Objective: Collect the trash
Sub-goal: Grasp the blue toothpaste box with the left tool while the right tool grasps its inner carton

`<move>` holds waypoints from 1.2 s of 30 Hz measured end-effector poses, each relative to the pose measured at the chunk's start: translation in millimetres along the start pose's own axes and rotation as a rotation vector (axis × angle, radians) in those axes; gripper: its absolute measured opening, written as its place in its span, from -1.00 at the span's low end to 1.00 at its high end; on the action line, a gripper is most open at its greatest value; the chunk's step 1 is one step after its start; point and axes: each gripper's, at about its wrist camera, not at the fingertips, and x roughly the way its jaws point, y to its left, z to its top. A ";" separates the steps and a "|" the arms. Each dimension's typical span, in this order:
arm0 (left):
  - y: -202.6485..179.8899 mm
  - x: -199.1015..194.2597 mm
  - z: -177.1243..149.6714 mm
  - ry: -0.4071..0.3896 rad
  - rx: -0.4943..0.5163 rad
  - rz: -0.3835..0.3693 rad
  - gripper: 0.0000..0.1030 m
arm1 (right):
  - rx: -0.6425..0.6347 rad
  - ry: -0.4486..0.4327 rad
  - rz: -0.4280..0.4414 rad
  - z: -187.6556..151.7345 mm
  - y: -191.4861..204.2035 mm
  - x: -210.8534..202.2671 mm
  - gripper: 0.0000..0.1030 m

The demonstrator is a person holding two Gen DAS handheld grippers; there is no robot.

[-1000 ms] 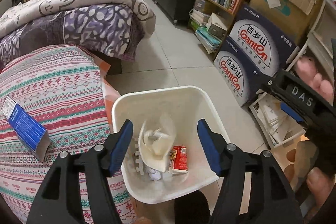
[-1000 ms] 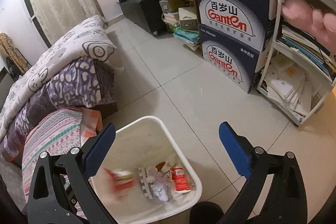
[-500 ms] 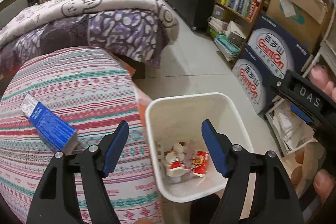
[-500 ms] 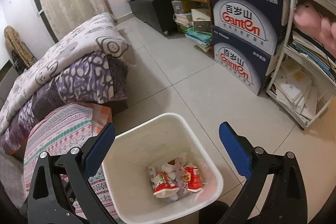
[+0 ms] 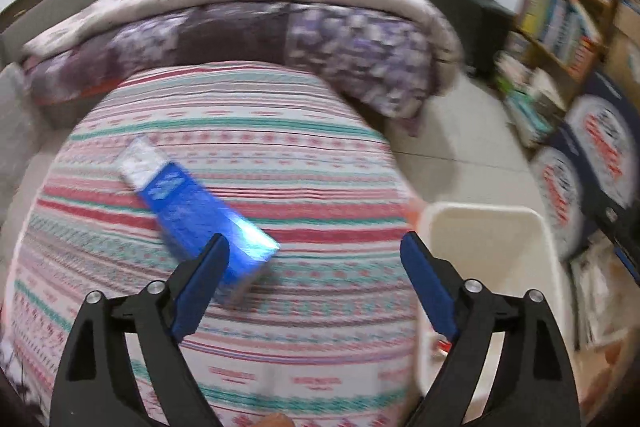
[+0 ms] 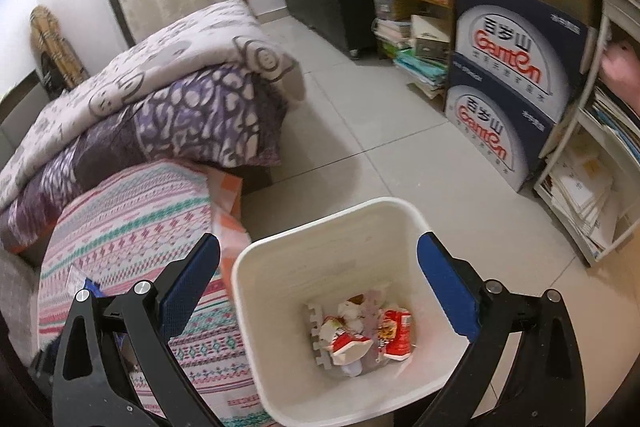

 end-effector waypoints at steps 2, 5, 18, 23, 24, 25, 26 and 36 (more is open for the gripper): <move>13.2 7.4 3.3 0.012 -0.041 0.052 0.71 | -0.026 0.003 0.003 -2.9 9.3 1.4 0.84; 40.6 27.2 8.0 0.072 -0.150 0.135 0.74 | -0.055 0.006 0.006 -7.0 20.6 3.2 0.84; 69.0 100.4 19.6 0.246 -0.302 0.347 0.77 | -0.064 0.064 0.010 -10.8 27.0 19.9 0.86; 74.5 129.4 12.4 0.347 -0.309 0.360 0.84 | -0.070 0.085 0.024 -12.5 34.2 23.6 0.86; 79.9 128.6 10.5 0.333 -0.332 0.343 0.86 | -0.073 0.092 0.028 -13.1 36.7 24.6 0.86; 82.3 128.1 9.1 0.337 -0.341 0.326 0.86 | -0.075 0.097 0.030 -13.3 38.6 25.4 0.86; 85.1 127.8 8.5 0.343 -0.347 0.306 0.86 | -0.077 0.101 0.035 -14.2 41.5 26.1 0.86; 128.8 95.4 -10.2 0.275 -0.282 0.173 -0.02 | -0.143 0.137 0.073 -28.8 78.9 32.3 0.86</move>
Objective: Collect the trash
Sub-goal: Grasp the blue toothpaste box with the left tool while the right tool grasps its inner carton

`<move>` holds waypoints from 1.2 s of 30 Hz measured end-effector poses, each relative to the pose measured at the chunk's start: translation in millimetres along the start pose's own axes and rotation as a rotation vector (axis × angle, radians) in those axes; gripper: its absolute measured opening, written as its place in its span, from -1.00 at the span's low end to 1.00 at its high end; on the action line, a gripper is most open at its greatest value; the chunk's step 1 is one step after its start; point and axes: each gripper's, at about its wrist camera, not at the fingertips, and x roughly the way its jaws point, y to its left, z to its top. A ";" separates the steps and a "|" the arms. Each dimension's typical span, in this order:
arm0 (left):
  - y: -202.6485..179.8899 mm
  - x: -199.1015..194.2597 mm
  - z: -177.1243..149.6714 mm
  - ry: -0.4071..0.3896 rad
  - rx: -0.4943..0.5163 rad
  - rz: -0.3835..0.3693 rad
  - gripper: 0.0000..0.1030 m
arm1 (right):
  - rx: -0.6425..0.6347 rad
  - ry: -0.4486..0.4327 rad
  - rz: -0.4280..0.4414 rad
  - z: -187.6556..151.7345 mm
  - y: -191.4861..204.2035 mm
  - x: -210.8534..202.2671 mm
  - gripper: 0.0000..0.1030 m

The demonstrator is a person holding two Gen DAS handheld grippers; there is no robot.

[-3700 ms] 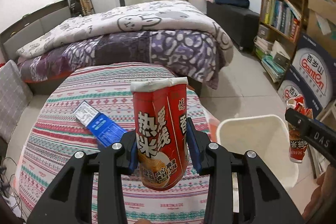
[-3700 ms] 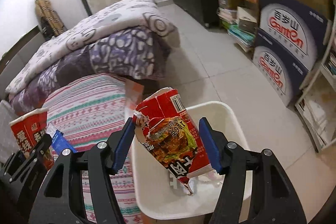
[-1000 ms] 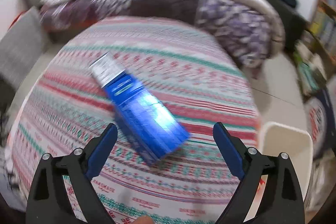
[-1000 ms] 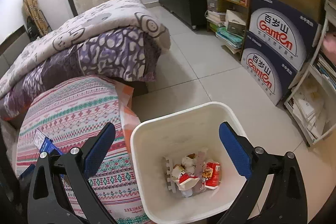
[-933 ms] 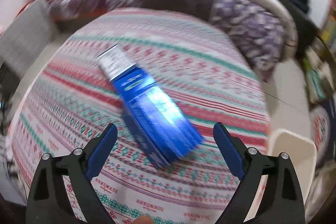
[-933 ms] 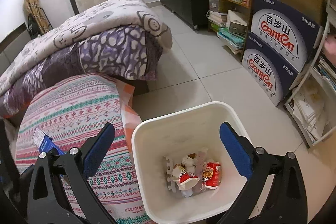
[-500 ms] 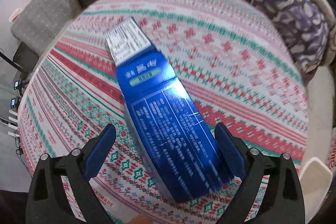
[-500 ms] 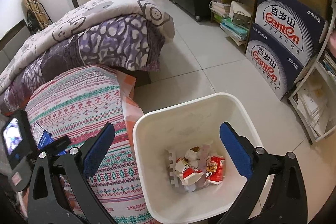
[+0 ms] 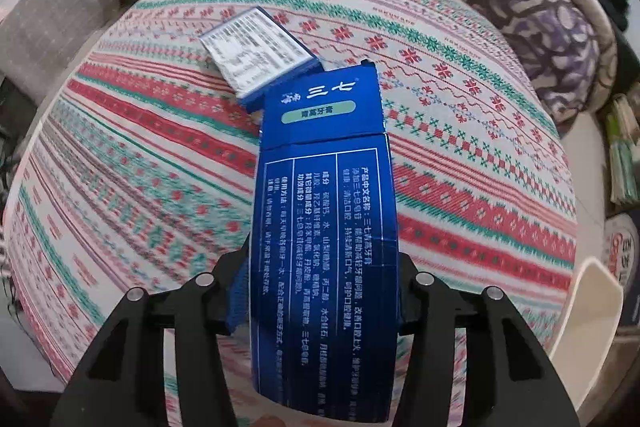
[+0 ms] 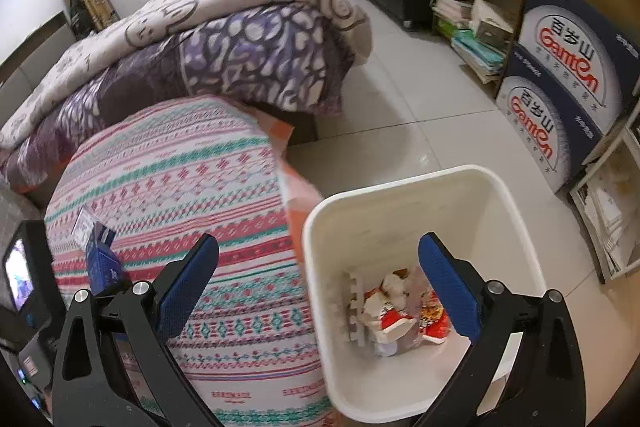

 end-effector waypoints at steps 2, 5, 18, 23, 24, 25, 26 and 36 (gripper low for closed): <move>10.8 -5.2 -3.0 -0.026 0.023 0.008 -0.03 | -0.017 0.015 0.020 -2.5 10.2 4.5 0.86; 33.1 -17.5 -4.8 -0.041 0.027 -0.017 -0.05 | -0.047 0.039 0.058 -5.6 29.6 13.7 0.86; 170.2 -72.9 26.0 -0.211 -0.152 0.046 -0.05 | -0.438 0.059 0.267 -26.1 204.1 60.5 0.86; 198.6 -68.4 30.7 -0.175 -0.228 0.009 -0.05 | -0.605 0.093 0.346 -27.5 270.5 80.7 0.86; 203.3 -67.7 30.5 -0.175 -0.236 0.009 -0.05 | -0.636 0.097 0.347 -28.4 280.9 84.0 0.86; 208.6 -67.0 31.4 -0.175 -0.244 0.008 -0.05 | -0.676 0.104 0.346 -29.3 293.4 89.1 0.86; 213.0 -66.9 30.7 -0.173 -0.251 0.005 -0.05 | -0.700 0.110 0.348 -30.7 301.1 92.4 0.86; 225.6 -61.3 31.6 -0.148 -0.283 -0.029 -0.05 | -0.850 0.200 0.339 -39.9 341.0 126.6 0.55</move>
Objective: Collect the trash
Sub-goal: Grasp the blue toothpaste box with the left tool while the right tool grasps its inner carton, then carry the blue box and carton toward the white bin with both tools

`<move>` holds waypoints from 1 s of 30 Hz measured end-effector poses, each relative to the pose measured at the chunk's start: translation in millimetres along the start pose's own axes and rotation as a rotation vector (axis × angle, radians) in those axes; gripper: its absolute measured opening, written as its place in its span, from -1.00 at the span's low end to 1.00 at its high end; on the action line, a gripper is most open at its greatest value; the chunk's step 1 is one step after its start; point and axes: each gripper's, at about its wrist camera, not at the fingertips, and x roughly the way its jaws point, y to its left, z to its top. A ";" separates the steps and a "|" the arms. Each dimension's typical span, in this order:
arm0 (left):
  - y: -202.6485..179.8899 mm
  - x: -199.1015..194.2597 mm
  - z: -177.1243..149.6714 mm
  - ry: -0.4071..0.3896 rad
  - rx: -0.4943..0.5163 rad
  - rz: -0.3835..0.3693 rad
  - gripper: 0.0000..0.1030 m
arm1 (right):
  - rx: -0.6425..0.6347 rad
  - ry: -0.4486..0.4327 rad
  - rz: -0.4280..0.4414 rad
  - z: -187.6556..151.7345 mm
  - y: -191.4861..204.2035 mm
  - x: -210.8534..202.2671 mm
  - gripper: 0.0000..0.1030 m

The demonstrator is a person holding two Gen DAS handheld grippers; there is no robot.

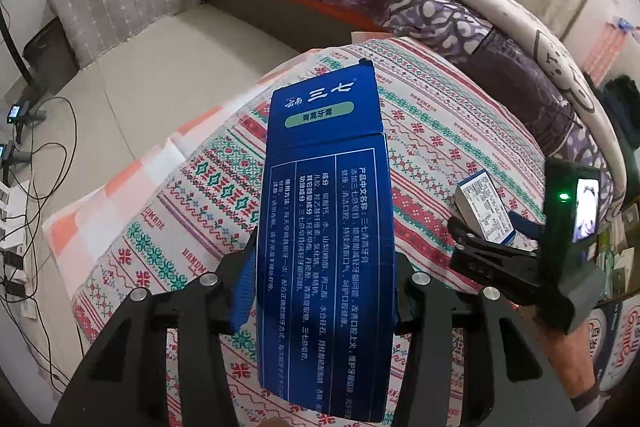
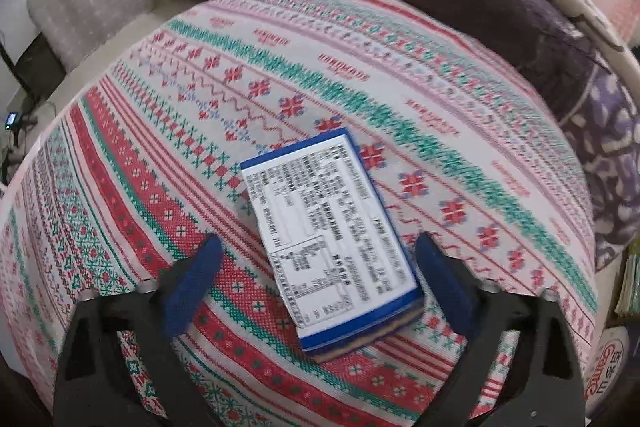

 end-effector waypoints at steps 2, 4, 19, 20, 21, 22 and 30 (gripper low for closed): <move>-0.1 2.1 0.7 0.005 -0.007 -0.002 -0.05 | 0.016 -0.021 0.023 0.2 0.9 -3.0 0.17; -0.2 3.4 1.2 0.005 -0.011 0.005 -0.05 | 0.064 -0.031 0.052 -0.5 -2.0 -8.2 0.14; -21.0 -16.9 -3.4 -0.113 0.043 0.056 -0.05 | 0.200 -0.215 -0.053 -34.9 3.4 -97.8 0.12; -22.7 -17.9 -4.4 -0.119 0.049 0.057 -0.05 | 0.224 -0.216 -0.051 -37.3 1.2 -103.8 0.12; -26.4 -19.4 -6.2 -0.125 0.059 0.057 -0.05 | 0.246 -0.214 -0.046 -40.8 -1.6 -109.4 0.12; -28.8 -20.0 -7.1 -0.128 0.065 0.058 -0.05 | 0.269 -0.212 -0.042 -45.0 -4.8 -114.5 0.12; -50.3 -20.9 -20.7 -0.140 0.136 0.063 -0.05 | 0.400 -0.184 -0.029 -86.4 -22.0 -134.6 0.12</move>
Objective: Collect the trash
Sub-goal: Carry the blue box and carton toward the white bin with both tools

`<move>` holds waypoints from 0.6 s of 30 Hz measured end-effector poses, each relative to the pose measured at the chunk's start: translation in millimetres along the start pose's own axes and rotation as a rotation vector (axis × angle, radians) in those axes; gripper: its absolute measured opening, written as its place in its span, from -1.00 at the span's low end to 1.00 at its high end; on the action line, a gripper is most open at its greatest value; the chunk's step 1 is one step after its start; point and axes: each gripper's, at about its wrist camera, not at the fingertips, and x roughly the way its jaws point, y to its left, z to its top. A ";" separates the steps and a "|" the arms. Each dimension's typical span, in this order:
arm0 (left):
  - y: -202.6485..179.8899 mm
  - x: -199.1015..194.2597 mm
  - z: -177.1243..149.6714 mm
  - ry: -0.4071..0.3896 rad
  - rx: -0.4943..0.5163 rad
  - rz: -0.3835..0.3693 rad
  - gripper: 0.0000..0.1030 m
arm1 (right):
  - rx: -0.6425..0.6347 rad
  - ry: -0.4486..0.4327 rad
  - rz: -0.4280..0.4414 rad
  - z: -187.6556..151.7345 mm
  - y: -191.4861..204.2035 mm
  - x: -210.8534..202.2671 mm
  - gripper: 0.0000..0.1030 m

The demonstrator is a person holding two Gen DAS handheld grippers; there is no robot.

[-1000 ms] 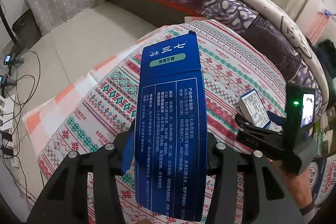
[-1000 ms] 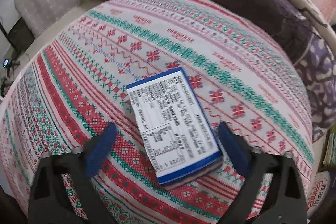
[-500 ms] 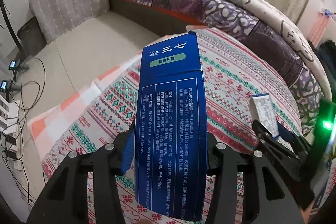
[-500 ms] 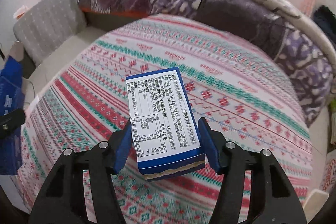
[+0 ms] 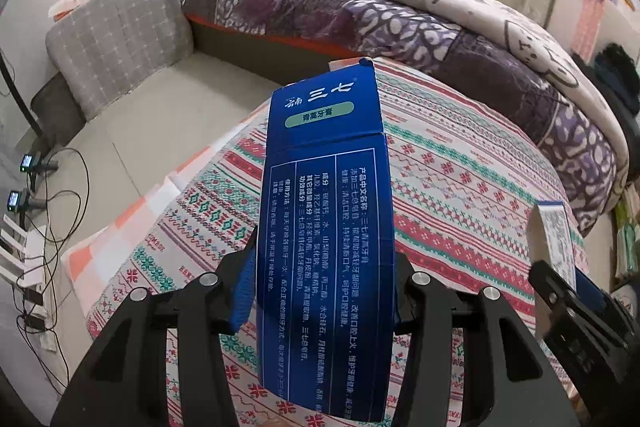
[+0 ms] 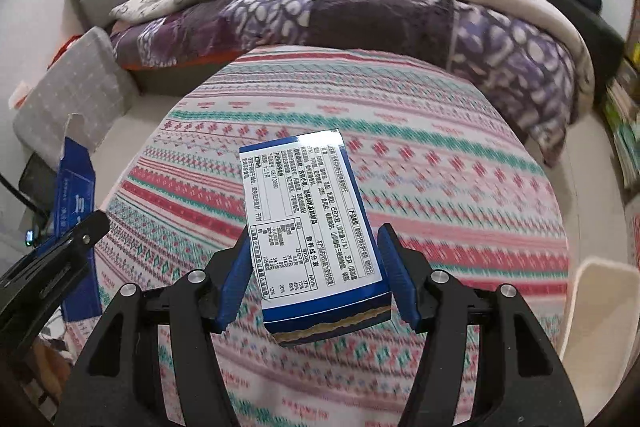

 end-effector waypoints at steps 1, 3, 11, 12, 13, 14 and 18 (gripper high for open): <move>-2.1 -0.4 -0.9 -0.002 0.006 0.001 -0.05 | 0.010 0.001 -0.001 -3.1 -3.2 -2.2 0.12; -7.7 -1.1 -3.4 -0.005 0.021 0.005 -0.05 | 0.037 -0.003 0.002 -10.2 -12.5 -7.3 0.12; -35.9 -4.7 -13.9 -0.013 0.086 0.004 -0.05 | 0.087 -0.015 0.001 -23.9 -43.4 -16.9 0.13; -39.5 -6.4 -14.7 -0.016 0.092 0.002 -0.05 | 0.093 -0.018 0.000 -24.7 -47.0 -18.3 0.13; -43.2 -8.7 -15.6 -0.022 0.099 0.002 -0.05 | 0.097 -0.021 -0.002 -25.3 -50.4 -19.9 0.13; -45.6 -10.5 -16.3 -0.027 0.103 0.001 -0.05 | 0.099 -0.022 -0.002 -25.5 -52.9 -21.4 0.13; -59.9 -19.4 -18.8 -0.045 0.125 -0.004 -0.05 | 0.110 -0.031 0.003 -25.1 -63.7 -29.3 0.13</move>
